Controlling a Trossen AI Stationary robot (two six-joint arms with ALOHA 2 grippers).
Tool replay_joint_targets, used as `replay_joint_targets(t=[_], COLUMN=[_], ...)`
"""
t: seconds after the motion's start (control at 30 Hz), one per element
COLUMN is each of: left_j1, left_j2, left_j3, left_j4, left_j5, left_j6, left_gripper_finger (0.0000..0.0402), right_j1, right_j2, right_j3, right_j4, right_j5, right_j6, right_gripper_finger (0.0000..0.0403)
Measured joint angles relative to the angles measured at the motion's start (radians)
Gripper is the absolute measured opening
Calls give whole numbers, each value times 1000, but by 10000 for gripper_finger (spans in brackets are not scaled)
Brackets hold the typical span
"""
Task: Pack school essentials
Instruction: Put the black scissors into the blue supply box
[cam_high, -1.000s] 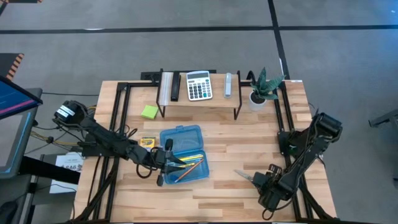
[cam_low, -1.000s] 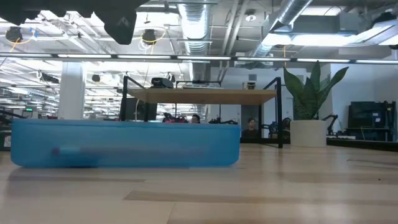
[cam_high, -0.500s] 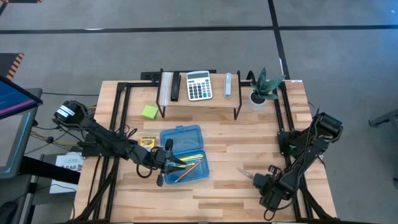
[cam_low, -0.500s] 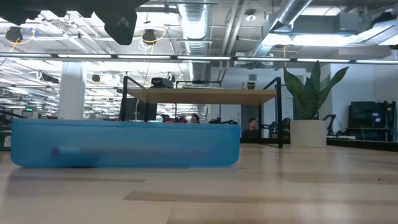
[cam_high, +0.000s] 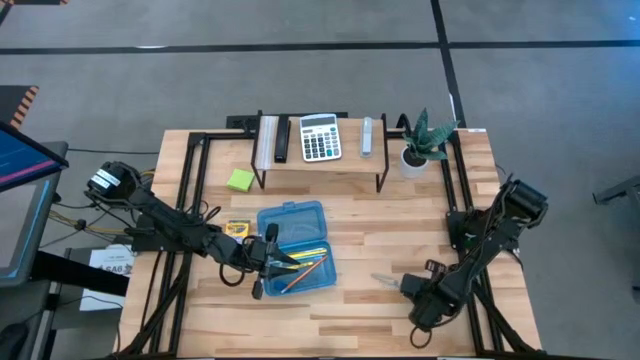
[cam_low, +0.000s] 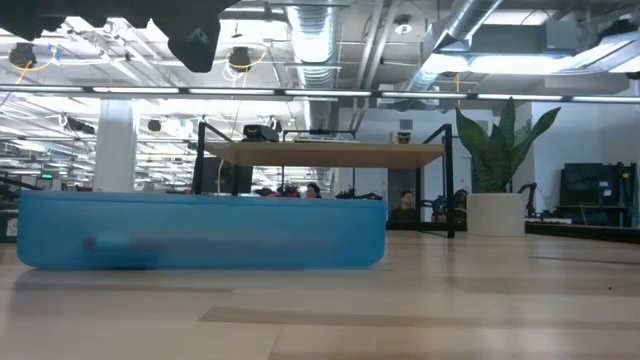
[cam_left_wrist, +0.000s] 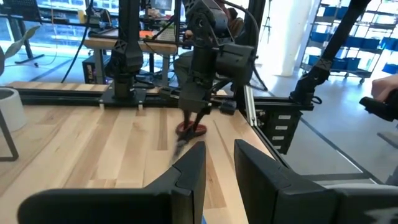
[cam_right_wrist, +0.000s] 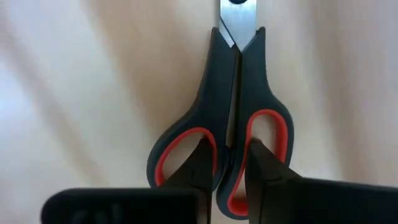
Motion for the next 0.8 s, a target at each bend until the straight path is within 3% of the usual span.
replay_joint_targets(t=[0.4, 0.8], left_j1=[0, 0], left_j2=[0, 0], left_j3=[1, 1], left_j4=[-3, -7], left_j5=[-2, -6], left_j6=[0, -4], left_gripper_finger=[70, 70], right_j1=[-73, -124], right_j2=[2, -7], right_j3=[60, 103], right_j4=[-107, -142], right_j5=[73, 94], right_j6=[-76, -154], right_gripper_finger=[7, 6])
